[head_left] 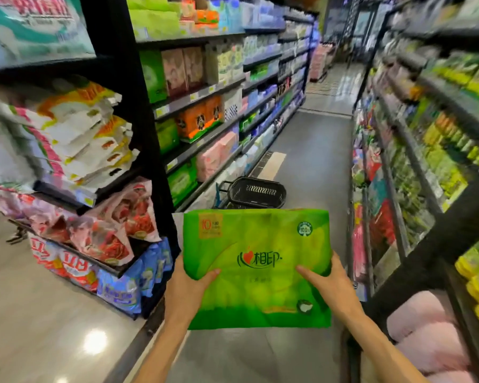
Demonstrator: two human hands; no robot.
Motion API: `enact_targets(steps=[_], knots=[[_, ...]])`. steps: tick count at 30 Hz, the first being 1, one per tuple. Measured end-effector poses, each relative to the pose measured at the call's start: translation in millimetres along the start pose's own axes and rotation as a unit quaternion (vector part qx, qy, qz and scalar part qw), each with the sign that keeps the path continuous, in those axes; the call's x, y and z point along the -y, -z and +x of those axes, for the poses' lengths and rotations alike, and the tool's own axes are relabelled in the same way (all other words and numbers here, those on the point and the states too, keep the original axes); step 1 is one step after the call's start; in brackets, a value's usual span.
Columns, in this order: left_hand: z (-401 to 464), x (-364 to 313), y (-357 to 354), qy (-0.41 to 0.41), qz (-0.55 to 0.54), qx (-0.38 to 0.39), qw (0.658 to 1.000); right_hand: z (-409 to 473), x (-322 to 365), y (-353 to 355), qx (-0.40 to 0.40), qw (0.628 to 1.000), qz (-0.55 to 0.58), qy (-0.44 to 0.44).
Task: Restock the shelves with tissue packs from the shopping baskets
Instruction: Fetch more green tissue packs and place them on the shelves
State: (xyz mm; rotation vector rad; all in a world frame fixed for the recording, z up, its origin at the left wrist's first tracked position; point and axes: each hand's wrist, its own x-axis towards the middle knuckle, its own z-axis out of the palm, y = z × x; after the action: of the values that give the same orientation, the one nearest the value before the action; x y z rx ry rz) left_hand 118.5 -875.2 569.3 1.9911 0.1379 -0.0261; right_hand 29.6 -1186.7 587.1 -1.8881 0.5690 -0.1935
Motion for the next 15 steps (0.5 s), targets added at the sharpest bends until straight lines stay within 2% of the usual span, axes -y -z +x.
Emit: enact_targets(steps=[8,15], knots=[[134,-50,-68,-0.024,0.031,0.031,0.999,137,14,8,-0.028,0.999,0.016,-0.019],[238,-79,-144,-0.011,0.034,0.012,0.999,290,21,19,0.004,1.000,-0.006,-0.007]])
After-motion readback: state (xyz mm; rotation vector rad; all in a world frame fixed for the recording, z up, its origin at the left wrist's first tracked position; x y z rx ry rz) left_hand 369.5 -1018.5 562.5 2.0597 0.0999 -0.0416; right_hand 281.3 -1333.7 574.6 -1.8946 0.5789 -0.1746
